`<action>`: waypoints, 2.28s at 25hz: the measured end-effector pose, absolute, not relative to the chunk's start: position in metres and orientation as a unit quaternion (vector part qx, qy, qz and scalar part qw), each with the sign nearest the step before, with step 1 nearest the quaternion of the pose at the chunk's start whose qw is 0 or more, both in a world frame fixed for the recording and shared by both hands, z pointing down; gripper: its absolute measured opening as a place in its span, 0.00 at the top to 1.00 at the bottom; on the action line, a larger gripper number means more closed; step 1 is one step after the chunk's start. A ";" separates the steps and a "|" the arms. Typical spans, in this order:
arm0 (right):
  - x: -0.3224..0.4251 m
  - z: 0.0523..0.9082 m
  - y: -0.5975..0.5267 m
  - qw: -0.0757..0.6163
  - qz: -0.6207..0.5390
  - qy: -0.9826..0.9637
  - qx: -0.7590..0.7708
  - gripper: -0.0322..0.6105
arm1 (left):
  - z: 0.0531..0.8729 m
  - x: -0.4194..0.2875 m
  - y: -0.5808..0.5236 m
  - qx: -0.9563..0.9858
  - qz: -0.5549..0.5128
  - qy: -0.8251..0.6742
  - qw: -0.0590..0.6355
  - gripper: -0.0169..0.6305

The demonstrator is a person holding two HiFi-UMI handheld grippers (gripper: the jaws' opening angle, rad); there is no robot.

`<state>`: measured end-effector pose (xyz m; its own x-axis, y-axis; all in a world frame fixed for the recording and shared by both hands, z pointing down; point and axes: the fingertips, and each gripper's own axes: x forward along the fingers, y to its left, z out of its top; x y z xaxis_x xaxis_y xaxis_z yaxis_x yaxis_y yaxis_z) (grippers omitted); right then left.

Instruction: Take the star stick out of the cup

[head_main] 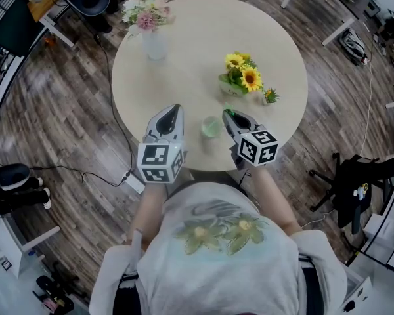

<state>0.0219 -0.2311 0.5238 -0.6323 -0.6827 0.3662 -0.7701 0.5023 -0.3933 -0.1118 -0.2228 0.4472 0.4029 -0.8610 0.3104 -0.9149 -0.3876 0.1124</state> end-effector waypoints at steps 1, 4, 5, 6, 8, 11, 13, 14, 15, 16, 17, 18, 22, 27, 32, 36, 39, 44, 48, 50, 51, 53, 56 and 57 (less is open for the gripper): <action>0.021 0.523 -0.231 0.083 0.265 -0.864 0.420 0.90 | 0.447 -0.112 -0.222 0.828 0.100 -0.535 0.135 0.97; 0.019 0.520 -0.231 0.085 0.259 -0.866 0.419 0.90 | 0.445 -0.110 -0.222 0.833 0.091 -0.527 0.144 0.97; 0.019 0.519 -0.231 0.086 0.256 -0.867 0.419 0.90 | 0.445 -0.110 -0.222 0.834 0.090 -0.525 0.146 0.97; 0.019 0.518 -0.231 0.087 0.254 -0.868 0.419 0.90 | 0.445 -0.109 -0.222 0.834 0.089 -0.524 0.147 0.97; 0.017 0.515 -0.231 0.086 0.249 -0.869 0.419 0.90 | 0.444 -0.110 -0.221 0.834 0.089 -0.524 0.146 0.97; 0.014 0.510 -0.229 0.090 0.235 -0.873 0.417 0.90 | 0.443 -0.111 -0.219 0.835 0.086 -0.524 0.147 0.97; 0.013 0.506 -0.228 0.094 0.224 -0.876 0.416 0.90 | 0.442 -0.111 -0.217 0.835 0.083 -0.524 0.147 0.97; 0.013 0.505 -0.228 0.095 0.220 -0.877 0.416 0.90 | 0.442 -0.110 -0.217 0.834 0.081 -0.525 0.147 0.97; 0.013 0.504 -0.228 0.095 0.218 -0.878 0.415 0.90 | 0.440 -0.110 -0.217 0.834 0.078 -0.526 0.146 0.97; 0.014 0.503 -0.228 0.095 0.217 -0.878 0.415 0.90 | 0.439 -0.109 -0.217 0.834 0.076 -0.526 0.144 0.97; 0.014 0.503 -0.228 0.095 0.216 -0.879 0.415 0.90 | 0.438 -0.109 -0.217 0.835 0.074 -0.527 0.143 0.97; 0.015 0.503 -0.227 0.096 0.215 -0.879 0.415 0.90 | 0.437 -0.108 -0.217 0.835 0.074 -0.526 0.142 0.97; 0.014 0.501 -0.225 0.100 0.208 -0.881 0.414 0.90 | 0.436 -0.107 -0.216 0.836 0.074 -0.525 0.139 0.97; 0.015 0.494 -0.224 0.096 0.201 -0.883 0.414 0.90 | 0.434 -0.106 -0.215 0.837 0.075 -0.524 0.137 0.97; 0.014 0.492 -0.221 0.098 0.196 -0.883 0.415 0.90 | 0.436 -0.105 -0.213 0.838 0.077 -0.523 0.135 0.97; 0.016 0.488 -0.220 0.099 0.191 -0.882 0.420 0.90 | 0.437 -0.103 -0.211 0.839 0.079 -0.521 0.134 0.97; 0.015 0.483 -0.219 0.096 0.188 -0.882 0.421 0.90 | 0.437 -0.104 -0.210 0.840 0.080 -0.519 0.136 0.97; 0.017 0.472 -0.216 0.089 0.180 -0.884 0.423 0.90 | 0.434 -0.100 -0.209 0.842 0.080 -0.517 0.134 0.97; 0.017 0.460 -0.215 0.083 0.173 -0.886 0.423 0.90 | 0.433 -0.099 -0.207 0.843 0.077 -0.516 0.132 0.97; 0.017 0.455 -0.214 0.081 0.170 -0.886 0.423 0.90 | 0.433 -0.098 -0.207 0.843 0.076 -0.516 0.131 0.97; 0.017 0.453 -0.213 0.079 0.169 -0.887 0.422 0.90 | 0.432 -0.098 -0.206 0.843 0.076 -0.516 0.131 0.97; 0.016 0.449 -0.212 0.077 0.167 -0.889 0.420 0.90 | 0.433 -0.097 -0.206 0.843 0.075 -0.517 0.132 0.97; 0.017 0.445 -0.210 0.076 0.165 -0.890 0.419 0.90 | 0.432 -0.096 -0.205 0.843 0.074 -0.517 0.132 0.97; 0.017 0.444 -0.210 0.075 0.164 -0.890 0.419 0.90 | 0.431 -0.095 -0.205 0.843 0.073 -0.517 0.131 0.97</action>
